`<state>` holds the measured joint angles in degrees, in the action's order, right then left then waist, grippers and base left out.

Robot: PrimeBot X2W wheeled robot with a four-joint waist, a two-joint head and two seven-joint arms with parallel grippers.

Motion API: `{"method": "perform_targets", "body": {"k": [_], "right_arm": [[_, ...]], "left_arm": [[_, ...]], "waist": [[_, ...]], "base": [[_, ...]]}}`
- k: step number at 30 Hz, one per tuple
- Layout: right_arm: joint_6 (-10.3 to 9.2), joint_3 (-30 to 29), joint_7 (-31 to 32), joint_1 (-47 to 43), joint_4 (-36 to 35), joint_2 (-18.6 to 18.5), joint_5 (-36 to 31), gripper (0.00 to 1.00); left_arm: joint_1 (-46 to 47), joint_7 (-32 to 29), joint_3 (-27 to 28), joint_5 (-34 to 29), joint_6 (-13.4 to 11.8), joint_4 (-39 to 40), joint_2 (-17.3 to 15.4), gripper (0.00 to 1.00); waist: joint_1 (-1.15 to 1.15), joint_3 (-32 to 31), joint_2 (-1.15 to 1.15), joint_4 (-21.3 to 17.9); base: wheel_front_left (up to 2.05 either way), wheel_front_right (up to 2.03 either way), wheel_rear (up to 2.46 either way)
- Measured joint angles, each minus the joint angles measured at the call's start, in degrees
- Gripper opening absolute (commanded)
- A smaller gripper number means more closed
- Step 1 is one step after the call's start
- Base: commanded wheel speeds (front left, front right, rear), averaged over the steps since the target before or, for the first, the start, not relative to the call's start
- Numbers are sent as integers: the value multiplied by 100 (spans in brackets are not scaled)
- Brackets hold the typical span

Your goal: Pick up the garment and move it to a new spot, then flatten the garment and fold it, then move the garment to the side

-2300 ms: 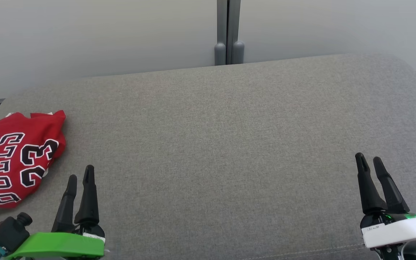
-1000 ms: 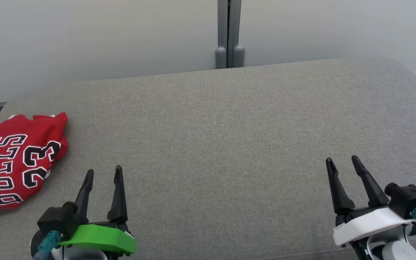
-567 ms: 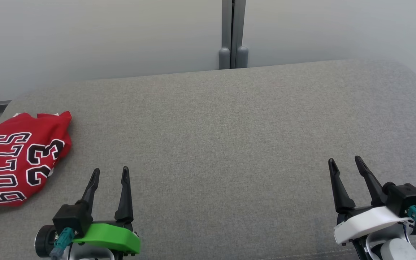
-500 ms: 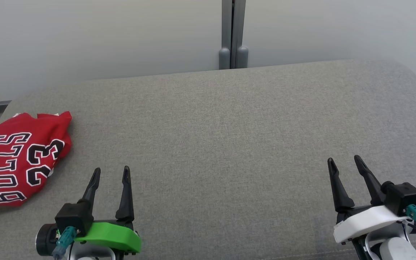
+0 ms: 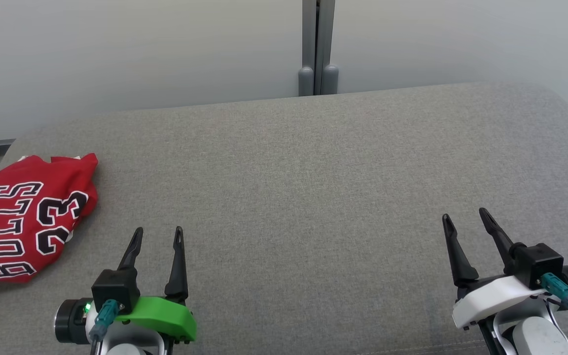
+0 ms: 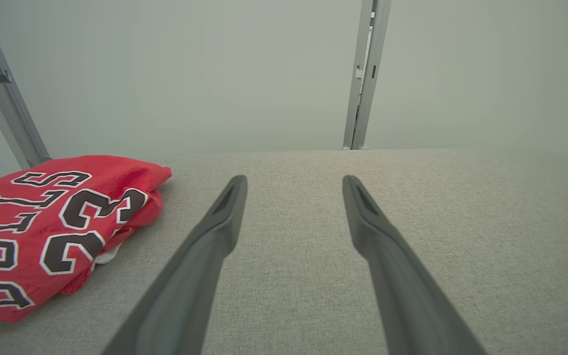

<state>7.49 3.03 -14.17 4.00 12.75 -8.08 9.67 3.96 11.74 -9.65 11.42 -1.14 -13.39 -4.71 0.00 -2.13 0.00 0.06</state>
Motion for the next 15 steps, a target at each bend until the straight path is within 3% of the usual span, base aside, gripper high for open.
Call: {"method": "perform_targets", "body": {"k": [15], "right_arm": [[0,-107,-49,110,192,100,-20,100]], "left_arm": [[135,-146,-14,29,-166,-187,54,100]], "waist": [[0,16,0,22]], "base": [[0,0,0]]}}
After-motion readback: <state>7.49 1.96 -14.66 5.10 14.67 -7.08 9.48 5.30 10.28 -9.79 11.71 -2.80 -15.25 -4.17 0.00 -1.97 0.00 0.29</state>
